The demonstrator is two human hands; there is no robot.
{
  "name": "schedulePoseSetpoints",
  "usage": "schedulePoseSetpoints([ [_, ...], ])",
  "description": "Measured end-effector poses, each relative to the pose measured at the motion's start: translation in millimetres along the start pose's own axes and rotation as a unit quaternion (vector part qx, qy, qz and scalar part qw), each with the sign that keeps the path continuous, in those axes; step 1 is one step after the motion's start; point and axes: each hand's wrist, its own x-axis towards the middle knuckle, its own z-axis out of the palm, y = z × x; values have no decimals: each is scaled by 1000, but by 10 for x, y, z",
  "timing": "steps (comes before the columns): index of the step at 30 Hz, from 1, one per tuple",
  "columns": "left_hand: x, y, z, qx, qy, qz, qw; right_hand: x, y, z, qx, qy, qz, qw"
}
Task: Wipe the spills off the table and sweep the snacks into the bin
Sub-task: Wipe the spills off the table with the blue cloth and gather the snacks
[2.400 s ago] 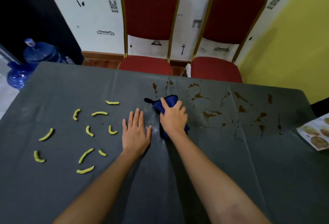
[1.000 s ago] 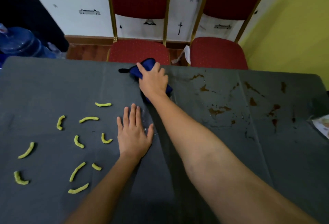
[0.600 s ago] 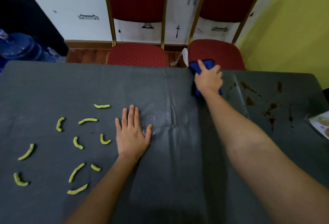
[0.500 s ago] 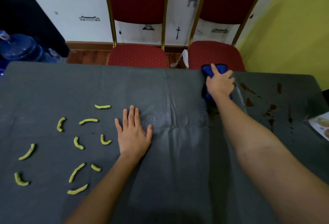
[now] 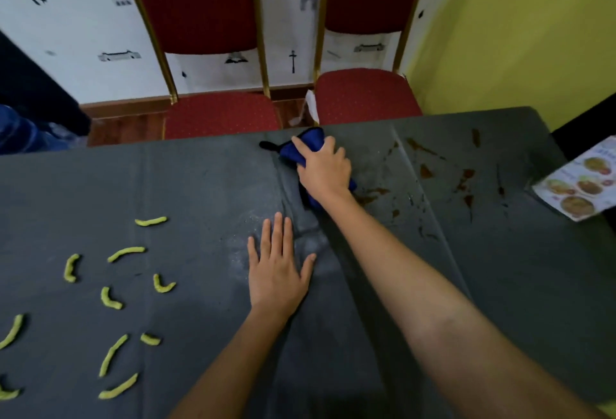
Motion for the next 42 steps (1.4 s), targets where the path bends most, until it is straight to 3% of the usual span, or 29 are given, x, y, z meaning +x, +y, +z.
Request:
schedulePoseSetpoints([
  [6,-6,28,-18,11,6,2,1000,48,743,-75,-6,24,79,997],
  [12,24,37,-33,32,-19,6,999,52,1091,-94,35,22,251,967],
  [15,36,27,-22,26,-23,7,999,-76,882,-106,44,26,237,970],
  [21,45,11,1,39,-11,2,999,-759,223,49,23,13,70,997],
  [25,12,37,-8,45,-17,0,999,-886,328,36,28,1,25,999],
  [34,72,79,-122,50,-67,-14,996,-790,1439,-91,17,33,192,981],
  [38,88,58,-195,29,-82,-5,996,-750,1383,-66,55,15,337,940],
  [40,98,13,-217,33,-87,-4,996,-764,1164,-50,74,9,336,939],
  [42,94,60,-239,35,-91,-5,995,-930,999,-28,68,13,266,961],
])
